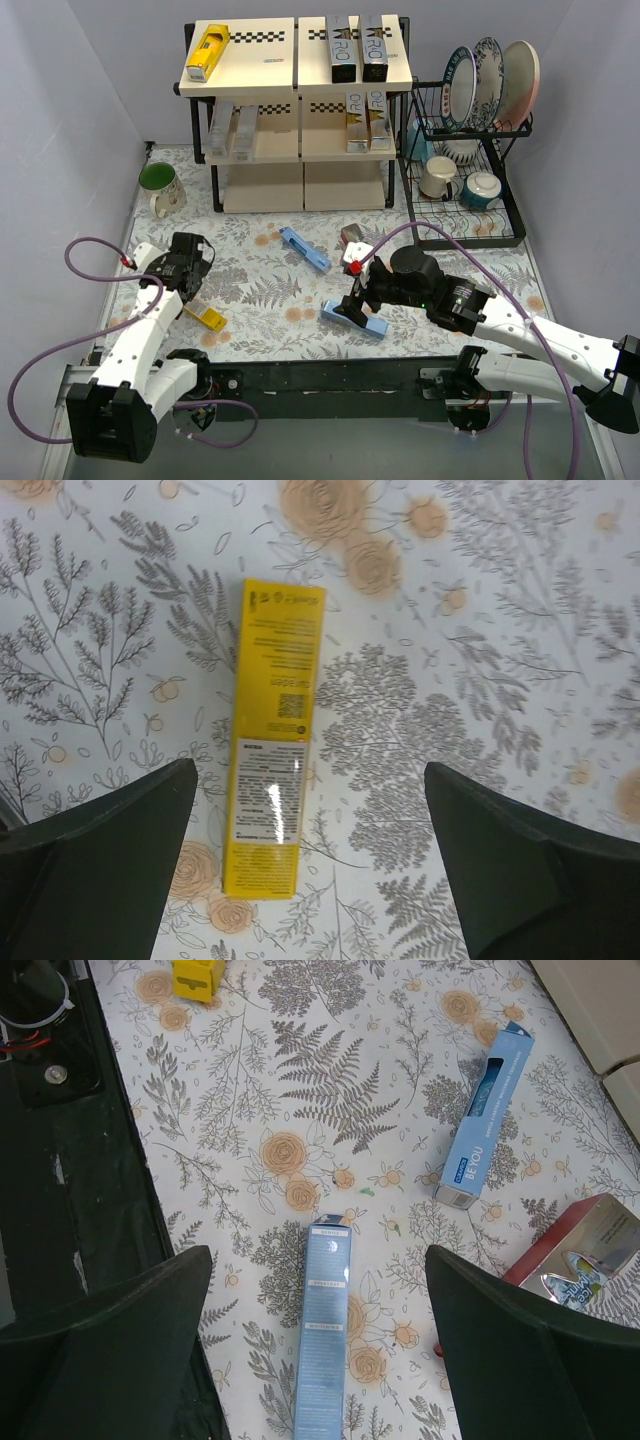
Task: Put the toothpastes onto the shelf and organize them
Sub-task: Pick up the toothpaste from the center of the board.
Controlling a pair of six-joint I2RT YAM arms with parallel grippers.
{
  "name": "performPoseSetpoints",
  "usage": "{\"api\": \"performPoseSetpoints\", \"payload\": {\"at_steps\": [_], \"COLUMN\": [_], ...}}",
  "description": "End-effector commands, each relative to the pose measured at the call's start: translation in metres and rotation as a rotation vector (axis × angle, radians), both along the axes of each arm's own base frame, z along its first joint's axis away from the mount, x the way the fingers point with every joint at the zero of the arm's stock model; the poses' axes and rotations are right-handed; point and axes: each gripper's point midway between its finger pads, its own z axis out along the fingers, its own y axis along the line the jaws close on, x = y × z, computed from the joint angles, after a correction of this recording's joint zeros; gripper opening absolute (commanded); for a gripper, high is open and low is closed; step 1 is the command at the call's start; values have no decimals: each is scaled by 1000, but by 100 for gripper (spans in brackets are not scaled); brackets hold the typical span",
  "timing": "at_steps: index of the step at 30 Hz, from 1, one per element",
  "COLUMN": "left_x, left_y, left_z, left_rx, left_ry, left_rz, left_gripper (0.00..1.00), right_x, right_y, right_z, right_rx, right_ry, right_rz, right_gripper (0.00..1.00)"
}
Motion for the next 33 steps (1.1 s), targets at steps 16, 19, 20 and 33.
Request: {"api": "performPoseSetpoints", "payload": {"at_steps": [16, 19, 20, 33], "left_x": [8, 23, 27, 61], "left_y": [-19, -34, -46, -163], "left_z": [-73, -76, -77, -69], "left_rx": [-77, -111, -151, -206], "left_ry": [140, 149, 151, 130], "left_rz": [-56, -180, -246, -757], "left_gripper": [69, 62, 59, 45], "right_x": [8, 8, 8, 9], "right_y": [0, -1, -1, -1], "right_z": [2, 1, 1, -5], "right_rx": [12, 11, 11, 8], "right_ry": [-17, -19, -18, 5], "right_rz": [-34, -38, -40, -62], "right_gripper": [95, 95, 95, 95]}}
